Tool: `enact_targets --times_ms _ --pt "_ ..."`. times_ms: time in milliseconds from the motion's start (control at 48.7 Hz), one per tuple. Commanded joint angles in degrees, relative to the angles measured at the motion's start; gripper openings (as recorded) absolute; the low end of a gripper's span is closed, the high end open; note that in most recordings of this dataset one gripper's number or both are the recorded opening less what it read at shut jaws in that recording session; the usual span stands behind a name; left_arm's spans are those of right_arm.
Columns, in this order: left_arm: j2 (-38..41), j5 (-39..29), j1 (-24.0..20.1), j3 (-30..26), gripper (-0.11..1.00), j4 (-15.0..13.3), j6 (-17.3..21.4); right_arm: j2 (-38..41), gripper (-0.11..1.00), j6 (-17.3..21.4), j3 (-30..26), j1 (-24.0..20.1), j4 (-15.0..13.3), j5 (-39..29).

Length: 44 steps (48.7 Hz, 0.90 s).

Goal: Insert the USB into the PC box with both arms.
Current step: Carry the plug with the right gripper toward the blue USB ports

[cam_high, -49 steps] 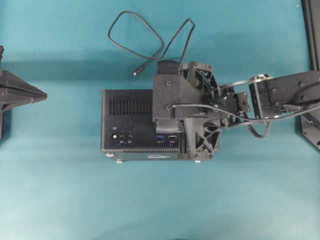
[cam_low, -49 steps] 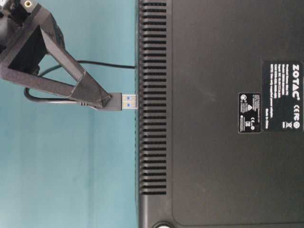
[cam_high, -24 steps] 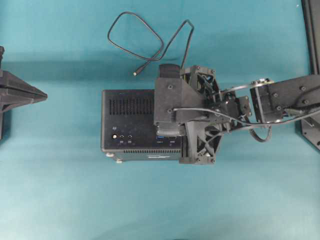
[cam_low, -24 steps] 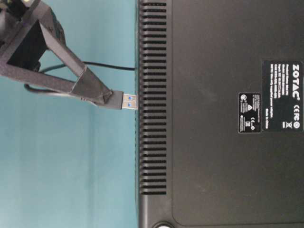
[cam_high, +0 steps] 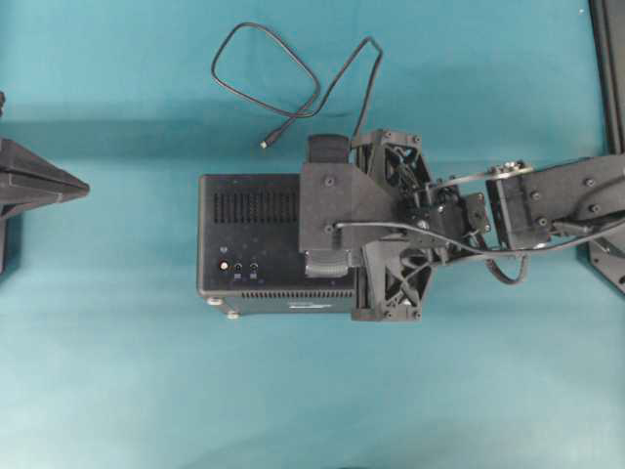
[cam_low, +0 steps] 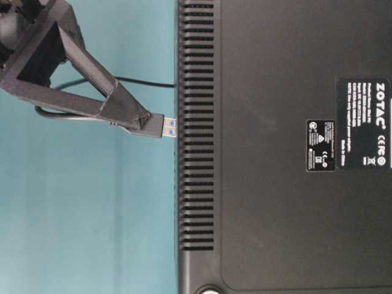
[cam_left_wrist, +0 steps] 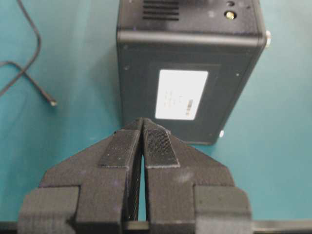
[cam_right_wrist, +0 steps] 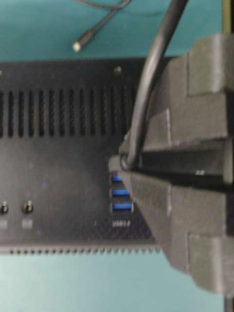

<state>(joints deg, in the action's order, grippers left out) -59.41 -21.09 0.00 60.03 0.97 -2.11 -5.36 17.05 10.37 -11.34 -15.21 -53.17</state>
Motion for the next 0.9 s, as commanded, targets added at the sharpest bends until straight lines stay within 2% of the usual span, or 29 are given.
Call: enact_targets --times_ms 0,164,452,698,883 --pt "0.26 0.26 -0.09 -0.79 0.00 0.09 0.00 -0.62 0.11 0.44 -1.32 0.79 -0.70 -0.70" --pt "0.18 0.26 0.00 -0.70 0.00 0.09 0.00 0.00 0.11 0.35 -3.08 0.79 -0.35 -1.49" --pt "0.00 0.26 0.00 -0.53 0.00 0.09 -0.79 1.93 0.11 0.35 -5.54 0.88 2.99 -3.08" --pt "-1.49 0.26 0.00 0.00 0.00 0.09 -2.29 2.29 0.11 0.26 -5.54 0.79 4.31 -3.16" --pt "-1.76 0.26 0.00 -0.09 0.00 0.09 -2.29 2.46 0.11 0.09 -5.89 0.88 6.59 -3.87"
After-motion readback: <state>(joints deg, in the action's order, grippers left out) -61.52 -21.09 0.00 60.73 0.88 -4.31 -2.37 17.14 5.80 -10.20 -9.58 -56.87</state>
